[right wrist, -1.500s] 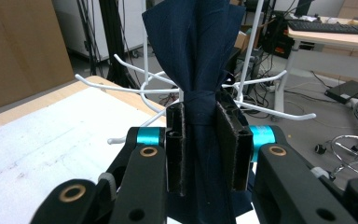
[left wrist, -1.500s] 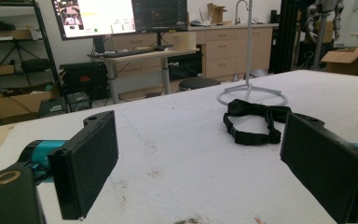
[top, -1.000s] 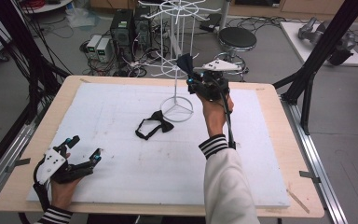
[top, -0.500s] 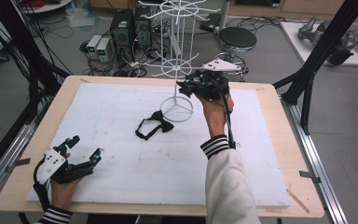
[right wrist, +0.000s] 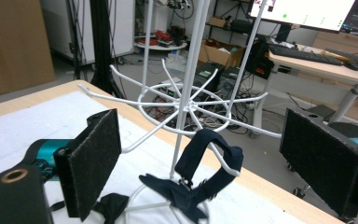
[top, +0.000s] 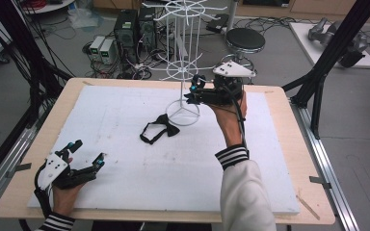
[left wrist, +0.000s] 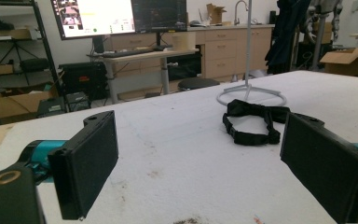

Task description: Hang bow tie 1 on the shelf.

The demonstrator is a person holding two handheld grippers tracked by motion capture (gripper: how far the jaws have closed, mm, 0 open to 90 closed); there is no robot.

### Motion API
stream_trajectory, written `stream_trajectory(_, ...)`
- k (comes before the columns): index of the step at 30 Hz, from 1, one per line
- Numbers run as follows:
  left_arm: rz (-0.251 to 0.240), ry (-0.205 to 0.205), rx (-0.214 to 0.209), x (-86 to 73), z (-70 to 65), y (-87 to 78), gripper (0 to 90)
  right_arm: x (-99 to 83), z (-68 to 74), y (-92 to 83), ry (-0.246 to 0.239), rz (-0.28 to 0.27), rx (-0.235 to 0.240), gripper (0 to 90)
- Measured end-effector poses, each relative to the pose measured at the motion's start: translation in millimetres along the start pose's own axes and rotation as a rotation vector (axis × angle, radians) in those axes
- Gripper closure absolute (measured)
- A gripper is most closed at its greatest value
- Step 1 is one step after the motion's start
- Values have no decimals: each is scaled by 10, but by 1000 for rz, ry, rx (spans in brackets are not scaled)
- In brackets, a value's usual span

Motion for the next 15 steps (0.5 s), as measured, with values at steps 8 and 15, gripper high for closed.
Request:
stream_trajectory(8,-3,-5,-1,0,-1,-5,115,-216,-116,-474,46,-46,2,117)
stream_trajectory(15,-3,-5,-1,0,-1,-4,115,-544,-224,-897,66,-75,-16,117)
Point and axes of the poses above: each handheld gripper's, and its own axes: y roughly forward along the jaws, x roughly out of its top, z roughly to its left, the point moved 1 cm from there along y, roughly forward along the jaws, and after that the axes turned 9 degrees about -z, right-handed, at the moved point
